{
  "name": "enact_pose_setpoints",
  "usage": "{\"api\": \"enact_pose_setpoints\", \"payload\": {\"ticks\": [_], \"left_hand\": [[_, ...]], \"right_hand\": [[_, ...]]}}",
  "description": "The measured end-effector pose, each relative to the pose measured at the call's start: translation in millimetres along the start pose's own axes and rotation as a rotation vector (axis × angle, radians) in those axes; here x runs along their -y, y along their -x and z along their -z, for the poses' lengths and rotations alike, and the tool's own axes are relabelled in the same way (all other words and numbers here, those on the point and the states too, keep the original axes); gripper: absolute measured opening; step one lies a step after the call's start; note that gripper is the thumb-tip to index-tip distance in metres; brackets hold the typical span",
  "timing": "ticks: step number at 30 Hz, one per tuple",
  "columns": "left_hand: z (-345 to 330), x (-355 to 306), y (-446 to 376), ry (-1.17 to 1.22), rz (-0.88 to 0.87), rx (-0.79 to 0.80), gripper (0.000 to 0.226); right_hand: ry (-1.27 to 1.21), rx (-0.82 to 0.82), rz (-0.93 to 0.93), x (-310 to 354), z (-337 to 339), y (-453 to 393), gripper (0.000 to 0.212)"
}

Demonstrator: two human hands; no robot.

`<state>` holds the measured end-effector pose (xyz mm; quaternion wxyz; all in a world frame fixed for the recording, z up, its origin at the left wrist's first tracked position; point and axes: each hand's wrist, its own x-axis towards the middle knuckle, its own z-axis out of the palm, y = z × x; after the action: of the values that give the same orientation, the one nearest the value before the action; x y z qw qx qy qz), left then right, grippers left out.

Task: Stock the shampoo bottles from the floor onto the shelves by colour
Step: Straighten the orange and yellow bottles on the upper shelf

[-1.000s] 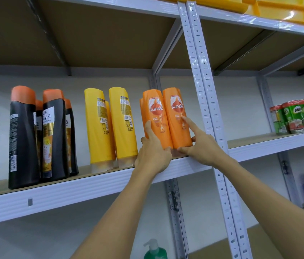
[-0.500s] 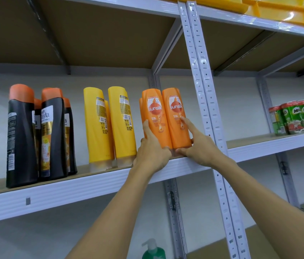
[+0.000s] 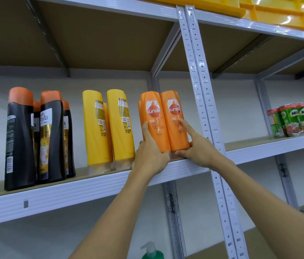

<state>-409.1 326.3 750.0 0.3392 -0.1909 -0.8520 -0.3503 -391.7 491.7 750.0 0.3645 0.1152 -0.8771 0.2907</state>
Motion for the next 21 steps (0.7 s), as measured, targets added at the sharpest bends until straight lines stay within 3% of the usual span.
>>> {"api": "enact_pose_setpoints", "payload": {"ticks": [21], "left_hand": [[2.5, 0.2, 3.8, -0.078, -0.026, 0.017, 0.115]], "right_hand": [[-0.012, -0.003, -0.005, -6.3, -3.2, -3.0, 0.104]]}}
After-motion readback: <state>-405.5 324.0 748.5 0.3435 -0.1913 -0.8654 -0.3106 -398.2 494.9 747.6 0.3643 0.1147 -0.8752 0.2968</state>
